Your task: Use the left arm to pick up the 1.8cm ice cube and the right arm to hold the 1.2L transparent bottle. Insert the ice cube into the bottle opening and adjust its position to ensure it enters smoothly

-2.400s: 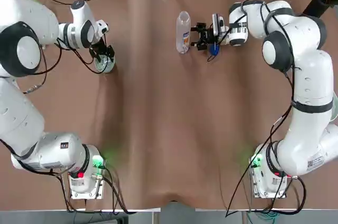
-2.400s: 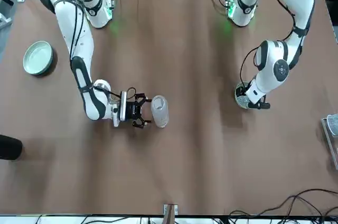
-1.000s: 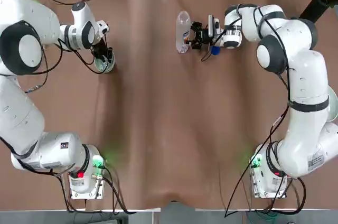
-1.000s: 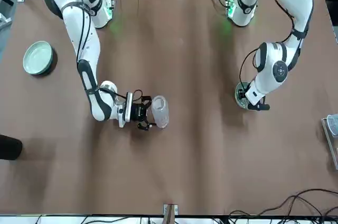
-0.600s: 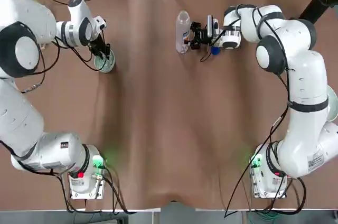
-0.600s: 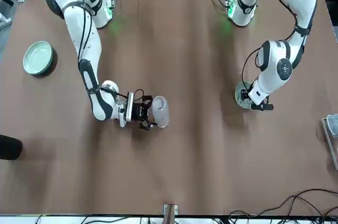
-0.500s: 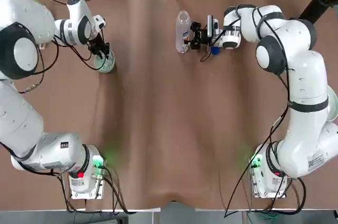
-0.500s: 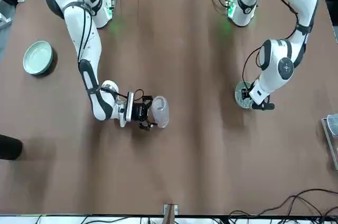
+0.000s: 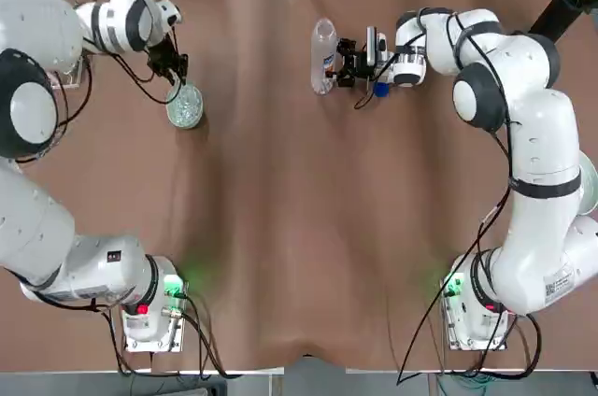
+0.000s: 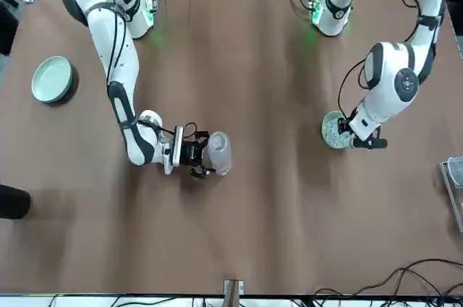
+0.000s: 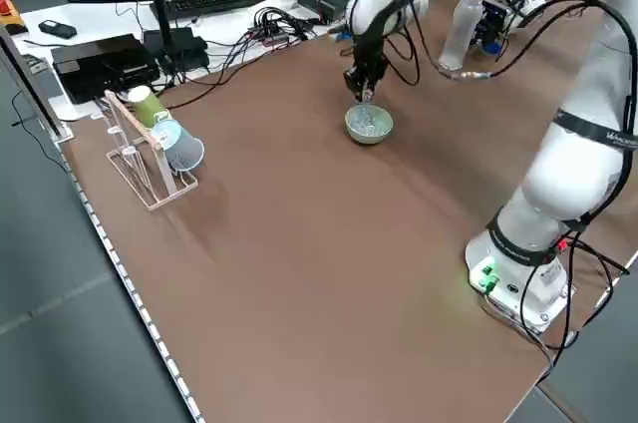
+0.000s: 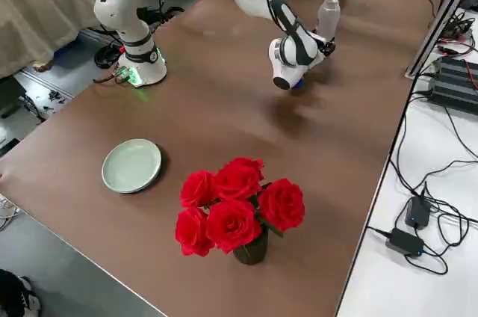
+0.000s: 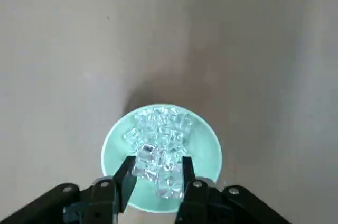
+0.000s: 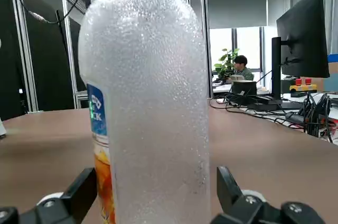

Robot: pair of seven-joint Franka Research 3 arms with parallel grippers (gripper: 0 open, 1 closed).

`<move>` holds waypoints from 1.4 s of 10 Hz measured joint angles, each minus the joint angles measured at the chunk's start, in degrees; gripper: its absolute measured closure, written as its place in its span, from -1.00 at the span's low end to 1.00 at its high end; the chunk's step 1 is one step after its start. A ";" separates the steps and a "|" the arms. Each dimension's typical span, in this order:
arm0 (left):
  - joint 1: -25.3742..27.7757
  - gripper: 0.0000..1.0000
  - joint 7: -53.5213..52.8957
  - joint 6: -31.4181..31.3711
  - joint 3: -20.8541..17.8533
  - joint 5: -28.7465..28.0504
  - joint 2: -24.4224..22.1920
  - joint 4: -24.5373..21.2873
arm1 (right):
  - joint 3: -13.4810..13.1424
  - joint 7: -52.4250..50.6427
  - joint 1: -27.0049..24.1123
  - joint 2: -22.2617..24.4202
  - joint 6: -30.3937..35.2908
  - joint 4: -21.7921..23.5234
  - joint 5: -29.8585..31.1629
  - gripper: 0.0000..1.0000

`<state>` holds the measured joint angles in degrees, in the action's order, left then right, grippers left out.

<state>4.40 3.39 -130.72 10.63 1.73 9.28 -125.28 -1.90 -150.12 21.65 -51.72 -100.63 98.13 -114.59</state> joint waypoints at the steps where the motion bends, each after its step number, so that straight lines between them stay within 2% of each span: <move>1: -0.11 0.21 2.39 2.57 1.47 0.00 -0.20 2.71 | 0.00 0.00 0.00 0.00 0.00 0.00 0.00 -1.00; 5: -0.84 0.21 14.81 7.64 8.98 0.00 -0.12 11.89 | 0.00 -0.02 0.00 -0.03 0.00 -0.01 -0.01 -1.00; 8: -2.10 0.21 23.89 16.07 13.42 0.04 1.71 22.20 | 0.00 -0.03 0.00 -0.04 0.00 -0.02 -0.01 -1.00; 12: -9.08 0.21 36.07 17.81 14.41 1.83 6.56 31.95 | 0.00 -0.05 0.01 -0.07 0.00 -0.02 -0.03 -1.00; 14: -13.52 0.21 43.82 17.82 14.47 2.08 10.23 38.23 | 0.00 -0.06 0.01 -0.14 -0.01 -0.02 -0.03 -1.00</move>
<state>-9.13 47.20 -112.90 25.10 3.81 19.51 -87.05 -1.90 -150.18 21.66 -51.86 -100.64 98.10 -114.63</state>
